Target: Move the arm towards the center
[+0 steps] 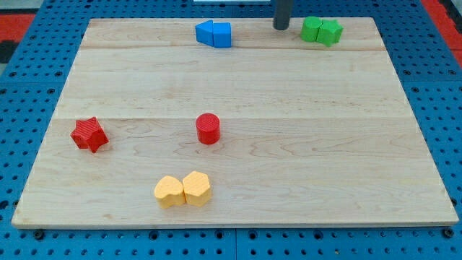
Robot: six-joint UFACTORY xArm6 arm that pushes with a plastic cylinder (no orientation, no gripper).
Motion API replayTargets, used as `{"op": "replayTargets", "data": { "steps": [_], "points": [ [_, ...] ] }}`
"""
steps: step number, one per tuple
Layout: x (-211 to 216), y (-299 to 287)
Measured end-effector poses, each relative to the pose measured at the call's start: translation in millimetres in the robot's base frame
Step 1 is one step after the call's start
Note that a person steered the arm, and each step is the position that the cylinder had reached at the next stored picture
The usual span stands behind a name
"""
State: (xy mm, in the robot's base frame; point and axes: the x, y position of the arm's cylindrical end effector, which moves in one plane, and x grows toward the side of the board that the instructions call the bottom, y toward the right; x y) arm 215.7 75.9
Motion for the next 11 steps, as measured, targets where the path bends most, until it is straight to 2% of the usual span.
{"op": "replayTargets", "data": {
  "steps": [1, 3, 8, 9, 10, 11],
  "points": [
    [13.1, -23.9],
    [45.5, -31.5],
    [56.7, -26.3],
    [69.2, -16.0],
    [101.2, -4.7],
    [118.2, -66.0]
  ]
}}
